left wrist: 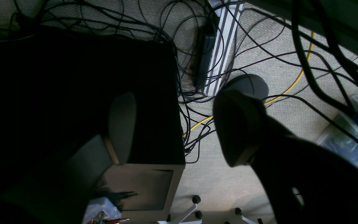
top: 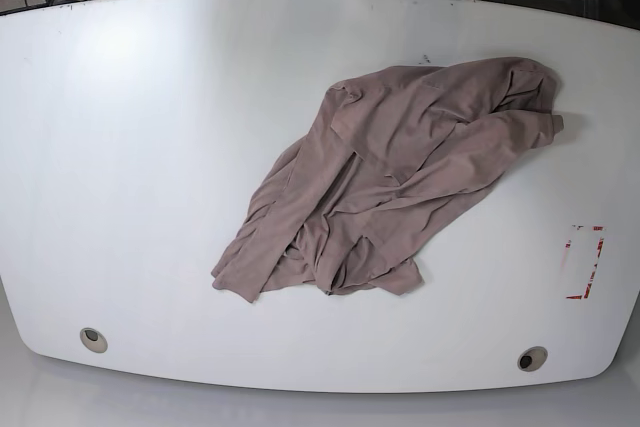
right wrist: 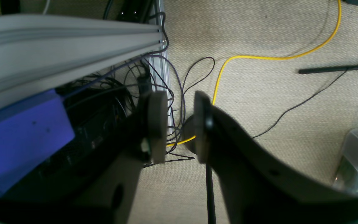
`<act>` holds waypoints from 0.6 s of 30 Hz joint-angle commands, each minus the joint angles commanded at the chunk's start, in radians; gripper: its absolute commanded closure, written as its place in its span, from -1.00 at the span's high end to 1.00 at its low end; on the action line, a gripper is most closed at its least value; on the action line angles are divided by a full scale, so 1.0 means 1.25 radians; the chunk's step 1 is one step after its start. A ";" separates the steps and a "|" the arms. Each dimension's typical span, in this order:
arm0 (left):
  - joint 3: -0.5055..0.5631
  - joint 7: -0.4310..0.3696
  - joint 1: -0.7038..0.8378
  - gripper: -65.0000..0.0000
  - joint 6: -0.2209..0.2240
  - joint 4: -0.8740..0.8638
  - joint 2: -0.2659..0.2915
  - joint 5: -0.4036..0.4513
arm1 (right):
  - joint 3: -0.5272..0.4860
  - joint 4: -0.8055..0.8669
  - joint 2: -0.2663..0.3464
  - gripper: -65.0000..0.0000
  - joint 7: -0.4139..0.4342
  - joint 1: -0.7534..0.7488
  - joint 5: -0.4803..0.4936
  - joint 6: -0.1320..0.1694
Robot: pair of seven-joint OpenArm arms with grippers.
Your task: Fold the T-shirt properly
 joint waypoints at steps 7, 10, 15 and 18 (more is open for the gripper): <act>0.000 -0.002 0.045 0.24 0.001 0.051 -0.005 0.001 | -0.001 0.037 -0.004 -0.54 0.001 -0.032 -0.001 0.000; 0.000 -0.003 0.059 0.23 0.002 0.065 -0.007 0.001 | -0.002 0.049 -0.006 -0.55 0.002 -0.044 -0.001 0.001; 0.003 -0.007 0.085 0.24 0.002 0.084 -0.010 -0.001 | -0.001 0.078 -0.008 -0.55 0.002 -0.067 -0.005 -0.002; 0.005 -0.010 0.105 0.24 0.000 0.100 -0.012 -0.004 | -0.002 0.101 -0.010 -0.55 0.004 -0.082 -0.009 -0.001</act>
